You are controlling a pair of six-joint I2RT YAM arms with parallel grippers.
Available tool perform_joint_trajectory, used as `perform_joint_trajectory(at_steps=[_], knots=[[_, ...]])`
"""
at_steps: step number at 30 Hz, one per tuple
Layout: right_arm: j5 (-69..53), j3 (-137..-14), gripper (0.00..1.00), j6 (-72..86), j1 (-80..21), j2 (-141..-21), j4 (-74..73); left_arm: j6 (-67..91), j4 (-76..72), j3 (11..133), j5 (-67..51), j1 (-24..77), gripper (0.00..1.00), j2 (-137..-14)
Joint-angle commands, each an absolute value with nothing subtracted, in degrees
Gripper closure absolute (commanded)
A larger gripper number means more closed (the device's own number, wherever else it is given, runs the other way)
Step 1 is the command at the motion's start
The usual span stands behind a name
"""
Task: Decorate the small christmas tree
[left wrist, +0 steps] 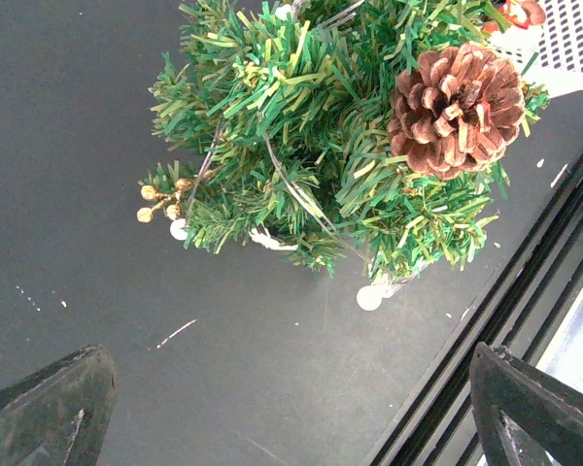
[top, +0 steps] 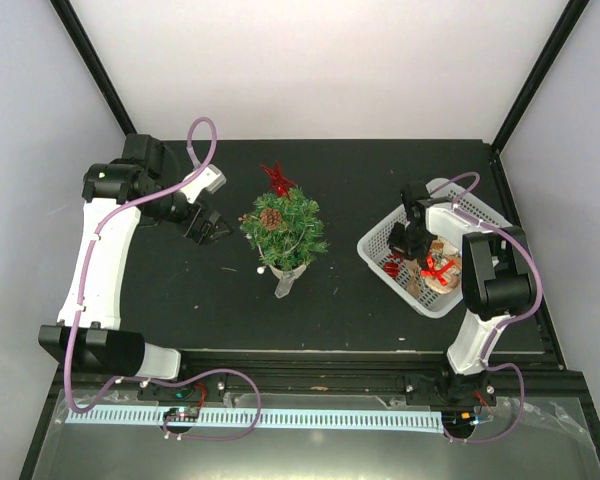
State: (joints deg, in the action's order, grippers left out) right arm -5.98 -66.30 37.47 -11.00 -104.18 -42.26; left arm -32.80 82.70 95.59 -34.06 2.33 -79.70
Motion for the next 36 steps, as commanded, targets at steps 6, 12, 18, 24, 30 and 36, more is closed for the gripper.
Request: perform_joint_trajectory(at_steps=[6,12,18,24,30,36], knots=[[-5.07,-65.08,0.92,36.71,-11.25,-102.18,-42.35,-32.54,83.24,95.98,-34.07,2.2,0.01,-78.65],[-2.88,-67.17,0.94,35.92,-11.26,-99.67,-44.58,-32.66,83.19,96.1,-33.96,2.2,0.01,-79.01],[0.38,-70.26,0.95,34.54,-11.26,-96.06,-47.53,-32.7,83.0,96.24,-34.12,2.19,0.01,-79.43],[0.99,-69.74,0.96,33.75,-11.25,-94.34,-47.99,-32.86,82.96,96.51,-34.62,2.2,0.01,-80.06],[0.35,-71.66,0.96,33.51,-11.27,-92.5,-48.89,-32.95,82.97,96.7,-34.89,2.15,0.01,-80.48],[0.4,-79.92,0.95,32.09,-14.25,-89.73,-53.07,-32.87,82.89,96.41,-34.84,2.19,0.01,-80.73]])
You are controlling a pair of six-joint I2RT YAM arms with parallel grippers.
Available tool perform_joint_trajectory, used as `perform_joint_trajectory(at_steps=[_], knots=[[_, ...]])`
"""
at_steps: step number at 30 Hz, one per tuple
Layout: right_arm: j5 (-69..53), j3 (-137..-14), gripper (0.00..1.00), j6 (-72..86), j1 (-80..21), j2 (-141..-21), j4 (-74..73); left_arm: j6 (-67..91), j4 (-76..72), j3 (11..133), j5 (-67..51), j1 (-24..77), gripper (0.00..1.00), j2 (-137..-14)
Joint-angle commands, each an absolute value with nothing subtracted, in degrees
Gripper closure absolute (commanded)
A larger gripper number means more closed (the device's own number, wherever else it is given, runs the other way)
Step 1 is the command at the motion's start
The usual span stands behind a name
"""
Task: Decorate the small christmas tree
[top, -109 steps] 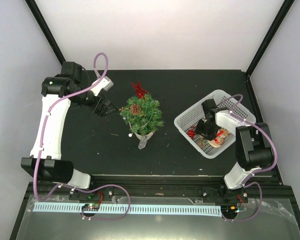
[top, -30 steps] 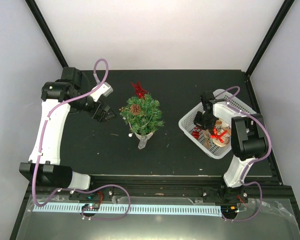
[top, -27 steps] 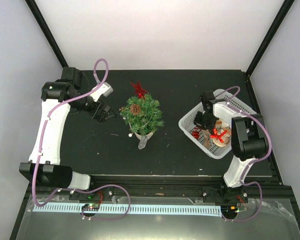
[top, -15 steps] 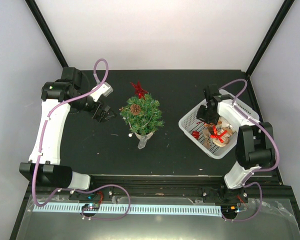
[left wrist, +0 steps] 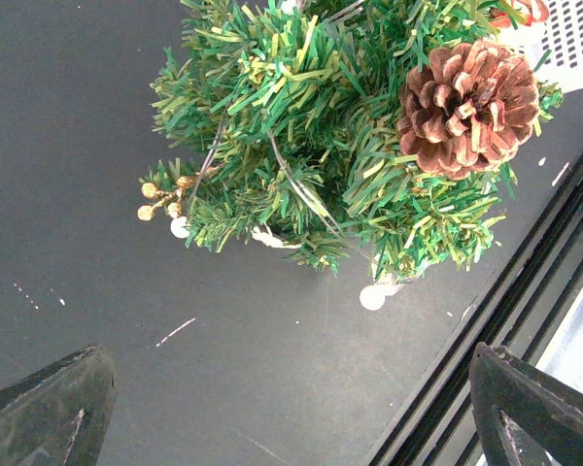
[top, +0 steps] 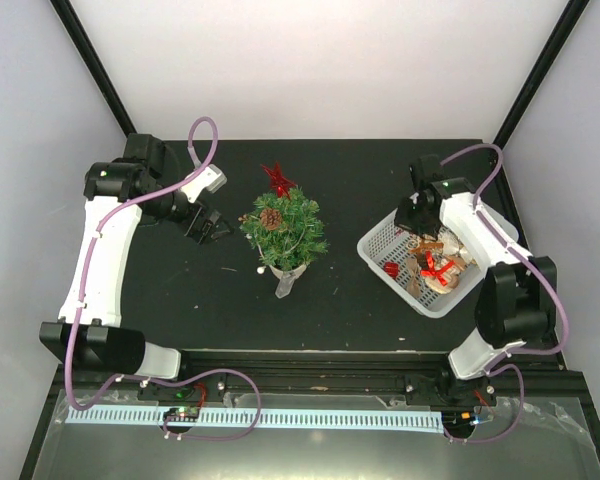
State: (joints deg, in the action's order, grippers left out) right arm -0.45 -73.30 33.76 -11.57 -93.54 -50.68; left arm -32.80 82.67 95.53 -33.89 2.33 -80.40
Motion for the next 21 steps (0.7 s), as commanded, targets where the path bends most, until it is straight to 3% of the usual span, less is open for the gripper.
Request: perform_joint_trajectory(at_steps=[1,10,21], knots=[[0.86,-82.04,0.95,31.86,-15.43,-89.77,-54.22,-32.94,82.88,96.32,-34.81,2.18,0.01,-80.75],[0.01,-100.01,0.94,31.09,-26.25,-94.5,-60.02,-32.83,82.84,96.01,-34.48,2.18,0.01,-80.88],[-1.57,-104.77,0.94,29.19,-34.12,-98.25,-61.47,-32.53,82.71,94.59,-33.79,2.18,0.01,-79.2]])
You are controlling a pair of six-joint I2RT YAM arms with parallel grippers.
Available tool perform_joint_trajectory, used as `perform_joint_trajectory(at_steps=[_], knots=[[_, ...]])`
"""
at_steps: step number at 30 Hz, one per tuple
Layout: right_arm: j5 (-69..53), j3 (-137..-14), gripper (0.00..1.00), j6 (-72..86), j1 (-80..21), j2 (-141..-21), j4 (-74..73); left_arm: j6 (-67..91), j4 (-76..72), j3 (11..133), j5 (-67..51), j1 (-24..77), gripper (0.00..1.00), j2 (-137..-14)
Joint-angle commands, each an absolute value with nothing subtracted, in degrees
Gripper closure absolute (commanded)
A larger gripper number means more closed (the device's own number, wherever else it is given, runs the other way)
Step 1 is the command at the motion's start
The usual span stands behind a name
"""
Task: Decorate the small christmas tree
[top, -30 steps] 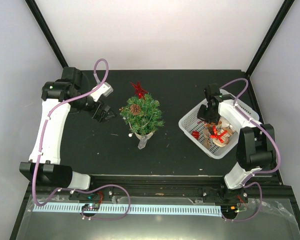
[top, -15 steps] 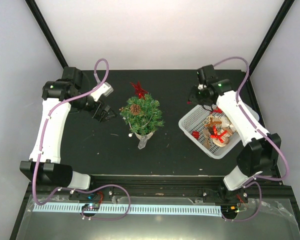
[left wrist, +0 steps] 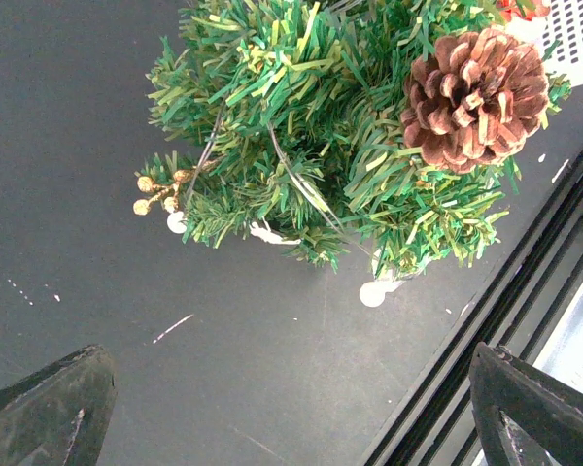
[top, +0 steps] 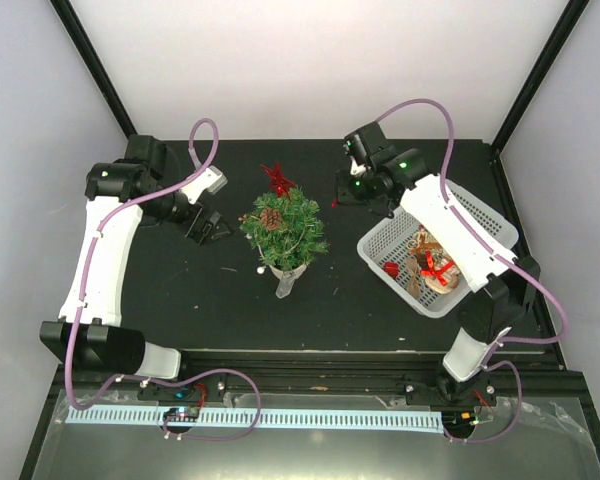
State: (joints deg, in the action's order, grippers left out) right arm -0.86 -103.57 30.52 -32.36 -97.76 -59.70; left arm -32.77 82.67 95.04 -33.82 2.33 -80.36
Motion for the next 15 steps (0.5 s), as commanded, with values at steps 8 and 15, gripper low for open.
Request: perform_joint_trajectory(at_steps=[8,15], knots=[[-2.14,-97.45,0.94,29.73,-36.34,-97.41,-58.88,-32.43,82.56,94.2,-33.92,2.2,0.01,-78.7],[-4.06,-93.7,0.94,31.05,-37.56,-97.3,-55.62,-32.34,82.55,93.66,-34.07,2.19,0.01,-78.51]])
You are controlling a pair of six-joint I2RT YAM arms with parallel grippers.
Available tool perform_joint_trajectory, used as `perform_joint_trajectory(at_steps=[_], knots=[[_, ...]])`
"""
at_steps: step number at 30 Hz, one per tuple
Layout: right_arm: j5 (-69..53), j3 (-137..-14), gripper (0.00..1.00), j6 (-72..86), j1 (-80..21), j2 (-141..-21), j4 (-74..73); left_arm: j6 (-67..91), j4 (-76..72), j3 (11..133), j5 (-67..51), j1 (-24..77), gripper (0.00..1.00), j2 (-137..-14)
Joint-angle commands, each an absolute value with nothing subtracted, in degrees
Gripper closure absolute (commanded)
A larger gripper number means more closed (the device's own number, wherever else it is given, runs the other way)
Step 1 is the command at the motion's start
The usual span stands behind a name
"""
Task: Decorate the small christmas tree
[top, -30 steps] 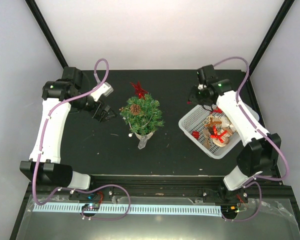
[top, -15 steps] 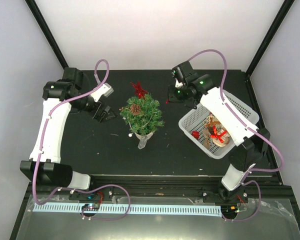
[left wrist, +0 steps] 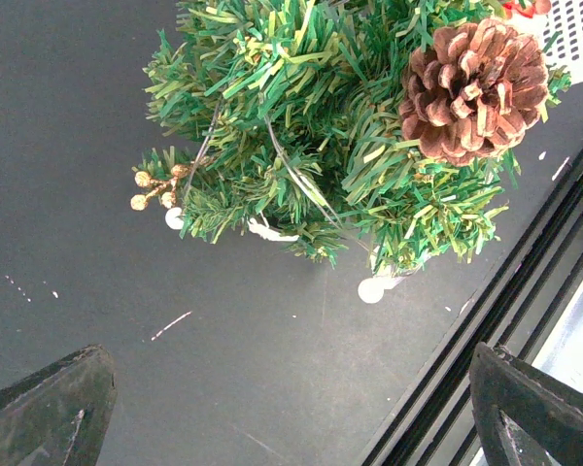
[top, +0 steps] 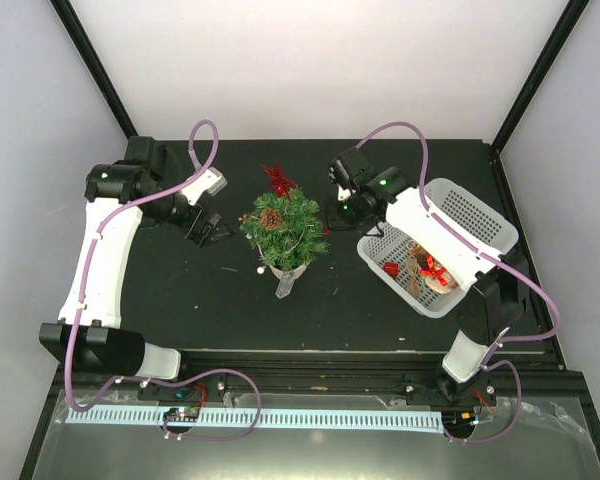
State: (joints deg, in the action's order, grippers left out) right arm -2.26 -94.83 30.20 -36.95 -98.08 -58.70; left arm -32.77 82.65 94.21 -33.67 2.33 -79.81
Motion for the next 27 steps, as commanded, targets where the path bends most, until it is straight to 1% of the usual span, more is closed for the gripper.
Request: perform_joint_trajectory(at_steps=[1,6,11,19,27], knots=[[-4.46,-93.56,0.94,31.23,-37.66,-97.34,-55.25,-32.34,82.53,93.49,-34.02,2.13,0.01,-78.39],[-5.57,-93.92,0.94,31.59,-39.21,-98.2,-54.82,-32.43,82.27,92.6,-34.04,2.15,0.01,-78.0],[-8.41,-91.58,0.94,32.98,-40.68,-98.01,-52.42,-32.43,82.19,92.34,-34.0,2.2,0.01,-77.8],[-11.91,-87.98,0.94,34.0,-40.96,-97.41,-49.49,-32.61,82.09,91.76,-34.01,2.2,0.01,-77.68],[-14.03,-87.24,0.94,34.28,-40.96,-96.51,-47.67,-32.72,81.83,91.06,-34.05,2.2,0.01,-77.55]])
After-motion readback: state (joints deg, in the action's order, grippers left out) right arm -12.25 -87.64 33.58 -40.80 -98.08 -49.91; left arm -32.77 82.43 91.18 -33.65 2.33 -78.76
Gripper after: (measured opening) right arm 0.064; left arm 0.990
